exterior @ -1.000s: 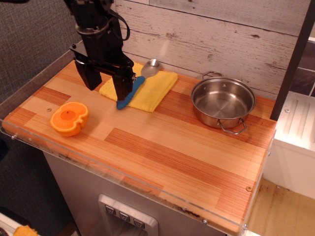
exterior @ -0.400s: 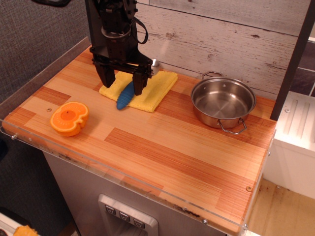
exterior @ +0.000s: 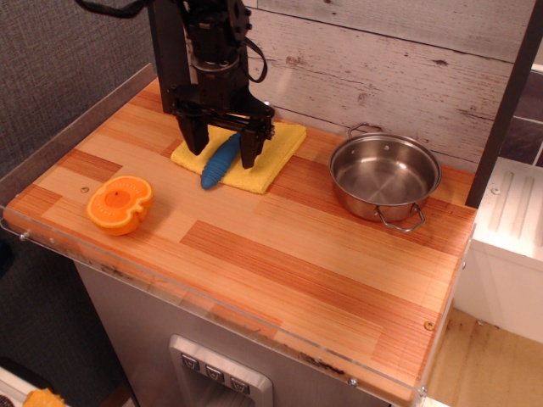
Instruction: Move the blue spoon forward next to the orange.
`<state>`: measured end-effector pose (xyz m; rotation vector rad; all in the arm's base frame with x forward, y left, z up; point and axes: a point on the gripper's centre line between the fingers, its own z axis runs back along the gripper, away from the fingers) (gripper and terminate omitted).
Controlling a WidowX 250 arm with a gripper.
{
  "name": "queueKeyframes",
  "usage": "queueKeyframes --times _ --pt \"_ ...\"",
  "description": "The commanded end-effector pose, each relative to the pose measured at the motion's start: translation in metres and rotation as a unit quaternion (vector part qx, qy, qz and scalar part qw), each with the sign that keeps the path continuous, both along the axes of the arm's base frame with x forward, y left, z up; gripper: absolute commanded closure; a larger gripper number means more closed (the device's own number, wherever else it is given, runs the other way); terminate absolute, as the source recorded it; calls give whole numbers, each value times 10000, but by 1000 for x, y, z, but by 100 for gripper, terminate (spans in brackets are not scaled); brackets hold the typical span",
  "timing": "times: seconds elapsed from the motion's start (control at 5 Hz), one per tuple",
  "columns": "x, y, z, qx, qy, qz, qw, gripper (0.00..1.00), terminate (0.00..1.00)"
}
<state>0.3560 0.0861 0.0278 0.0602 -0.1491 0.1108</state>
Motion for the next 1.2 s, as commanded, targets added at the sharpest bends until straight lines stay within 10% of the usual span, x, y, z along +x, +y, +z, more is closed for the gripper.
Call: queueKeyframes --times 0.0,0.4,0.6,1.0 --pt "7 4 7 85 -86 -49 9999 0 0" --pt "8 8 5 72 -56 -39 10000 0 0" --pt "7 8 6 73 -47 -50 9999 100 0" --pt "6 9 9 118 -39 -54 9999 100 0"
